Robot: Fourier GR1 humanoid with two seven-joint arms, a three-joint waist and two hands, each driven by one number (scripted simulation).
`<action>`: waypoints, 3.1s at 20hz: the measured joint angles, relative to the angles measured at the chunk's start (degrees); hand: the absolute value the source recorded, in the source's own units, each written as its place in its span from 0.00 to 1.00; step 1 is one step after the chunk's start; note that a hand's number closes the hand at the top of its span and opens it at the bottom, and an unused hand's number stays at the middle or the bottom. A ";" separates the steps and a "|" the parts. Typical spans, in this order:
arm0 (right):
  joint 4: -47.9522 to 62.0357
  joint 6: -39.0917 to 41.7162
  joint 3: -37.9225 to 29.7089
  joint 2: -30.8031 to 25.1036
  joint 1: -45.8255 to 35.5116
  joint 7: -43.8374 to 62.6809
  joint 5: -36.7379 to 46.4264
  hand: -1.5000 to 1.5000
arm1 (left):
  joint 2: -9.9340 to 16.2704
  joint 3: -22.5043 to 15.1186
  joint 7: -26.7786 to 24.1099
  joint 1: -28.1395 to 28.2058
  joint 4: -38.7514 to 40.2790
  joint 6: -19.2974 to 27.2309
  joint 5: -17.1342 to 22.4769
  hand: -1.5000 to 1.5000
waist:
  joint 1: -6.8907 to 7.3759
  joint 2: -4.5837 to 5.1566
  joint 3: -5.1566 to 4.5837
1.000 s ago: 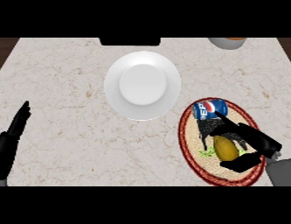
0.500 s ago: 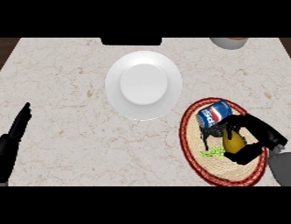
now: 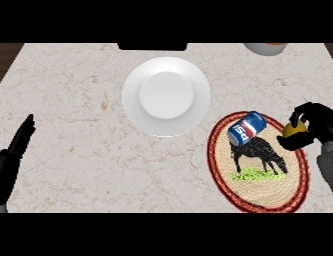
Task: Pick the lemon from the placemat and place it in the plate
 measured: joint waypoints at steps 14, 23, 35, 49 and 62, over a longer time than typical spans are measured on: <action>-23.69 -10.15 1.58 1.87 -1.99 1.58 3.48 1.00 | -0.71 1.13 -0.18 1.39 -0.35 0.29 -0.59 0.50 | -1.50 -0.58 -0.04; -34.02 -2.11 7.38 8.61 -8.61 7.22 2.03 1.00 | -1.73 1.11 -0.63 -0.24 1.43 0.13 -1.57 0.50 | -0.91 -0.35 -0.04; -10.80 -4.70 8.11 23.12 -28.84 13.43 4.74 1.00 | -2.33 0.98 0.16 -0.69 0.35 -0.85 -2.41 0.50 | 0.16 -0.03 -0.02; 22.12 -18.53 12.23 25.25 -38.73 7.19 -10.56 0.00 | -3.79 -0.62 0.35 -2.02 -0.14 -1.33 -3.82 0.50 | 2.80 0.71 0.01; 30.08 -35.11 13.42 25.32 -41.67 1.75 -26.45 0.00 | -3.19 0.30 0.12 -3.61 0.94 -2.50 -3.38 0.50 | 3.45 0.83 0.05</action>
